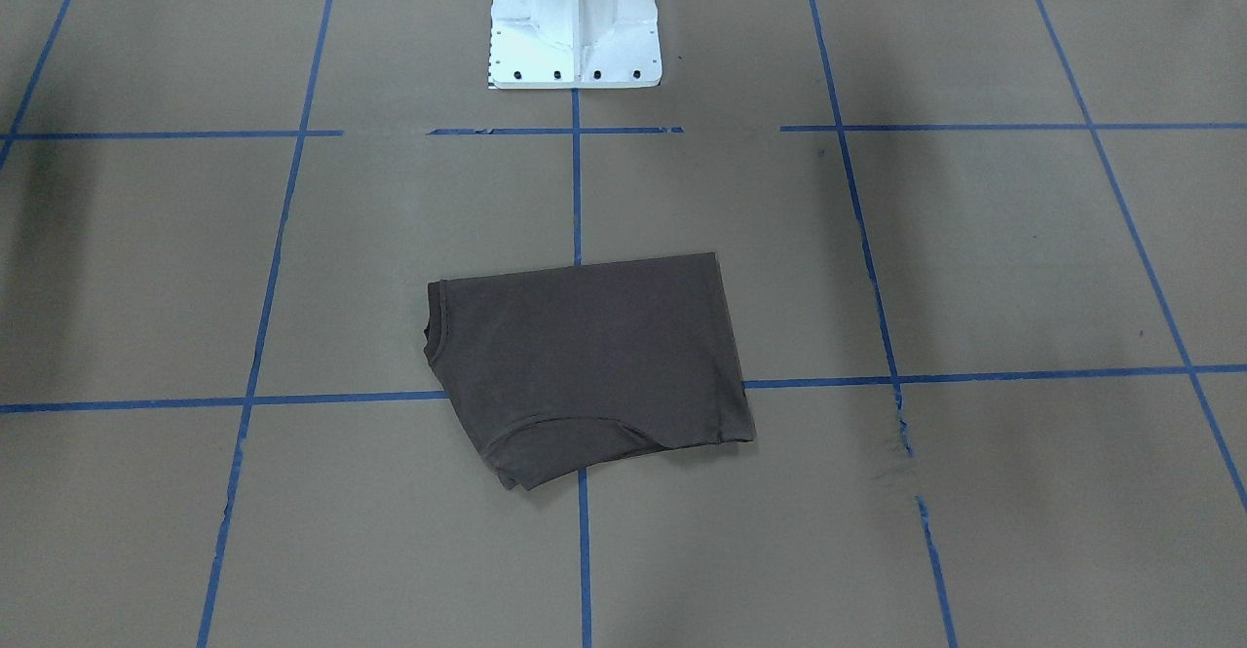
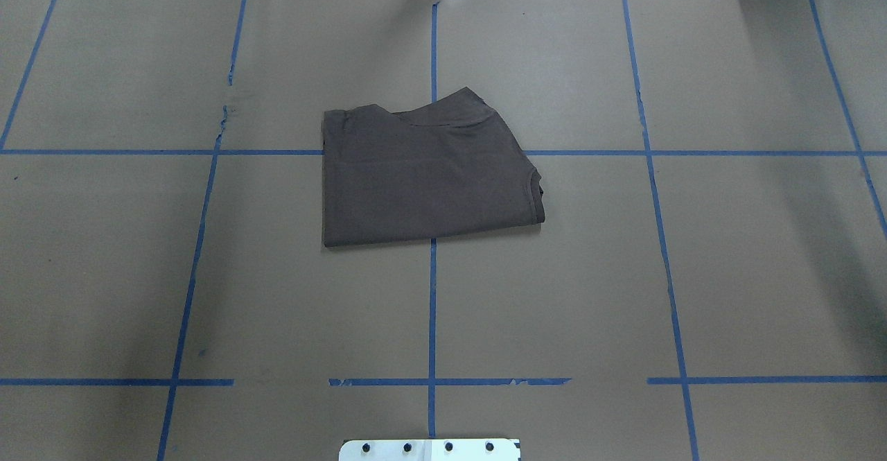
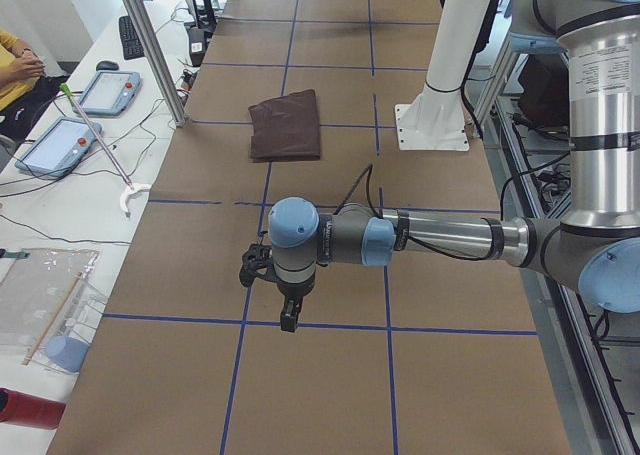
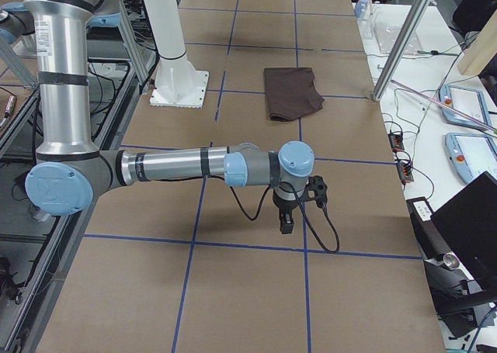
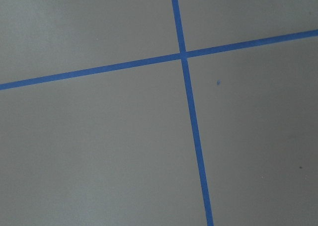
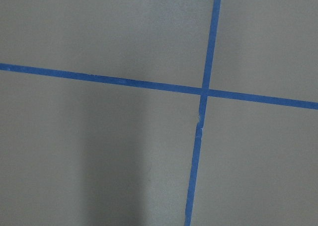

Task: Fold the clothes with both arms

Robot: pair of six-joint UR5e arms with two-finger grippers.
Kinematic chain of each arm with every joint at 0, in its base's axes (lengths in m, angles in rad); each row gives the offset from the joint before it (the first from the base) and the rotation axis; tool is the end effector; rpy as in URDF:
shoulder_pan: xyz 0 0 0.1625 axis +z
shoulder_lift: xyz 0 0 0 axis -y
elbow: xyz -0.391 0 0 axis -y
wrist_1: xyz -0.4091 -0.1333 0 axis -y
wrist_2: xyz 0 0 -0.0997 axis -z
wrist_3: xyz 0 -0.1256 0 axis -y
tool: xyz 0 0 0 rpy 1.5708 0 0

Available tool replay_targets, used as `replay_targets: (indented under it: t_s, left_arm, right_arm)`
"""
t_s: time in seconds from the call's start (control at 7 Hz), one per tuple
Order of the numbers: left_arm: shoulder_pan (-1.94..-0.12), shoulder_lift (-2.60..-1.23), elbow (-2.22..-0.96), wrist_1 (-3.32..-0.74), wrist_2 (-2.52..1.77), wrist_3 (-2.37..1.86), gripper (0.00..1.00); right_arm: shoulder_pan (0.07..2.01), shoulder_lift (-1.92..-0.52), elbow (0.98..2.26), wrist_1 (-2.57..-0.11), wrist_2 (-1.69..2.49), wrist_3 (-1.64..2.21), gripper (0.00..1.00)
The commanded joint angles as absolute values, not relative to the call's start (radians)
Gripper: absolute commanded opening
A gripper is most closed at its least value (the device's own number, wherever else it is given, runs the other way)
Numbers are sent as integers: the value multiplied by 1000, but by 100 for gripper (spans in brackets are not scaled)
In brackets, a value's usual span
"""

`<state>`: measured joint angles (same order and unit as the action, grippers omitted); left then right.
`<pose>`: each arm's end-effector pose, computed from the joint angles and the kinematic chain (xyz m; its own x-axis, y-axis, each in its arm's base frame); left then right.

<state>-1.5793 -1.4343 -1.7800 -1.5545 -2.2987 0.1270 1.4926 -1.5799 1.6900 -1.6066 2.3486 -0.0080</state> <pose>-0.0536 -0.4592 0.6081 0.7419 0.1574 -0.6518 -0.0862 0.9864 0.1401 0.0053 -0.5111 0.5904 0.7056 -0.1155 0.6992 0.0835 0.9933 0.0798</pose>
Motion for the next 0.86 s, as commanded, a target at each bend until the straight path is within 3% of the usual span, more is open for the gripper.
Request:
replay_targets:
  t_s: [0.0,0.71]
  left_arm:
    - [-1580,-1434,-1779,-1555,-2298,127,100]
    - [-1580,-1437,-1783,-1559,-2299,127,100]
  right_arm:
    - [1493,-1580,1690,-1608,2349,-8,100]
    - [1493,-1582,1687,-1608,2350,-9,100]
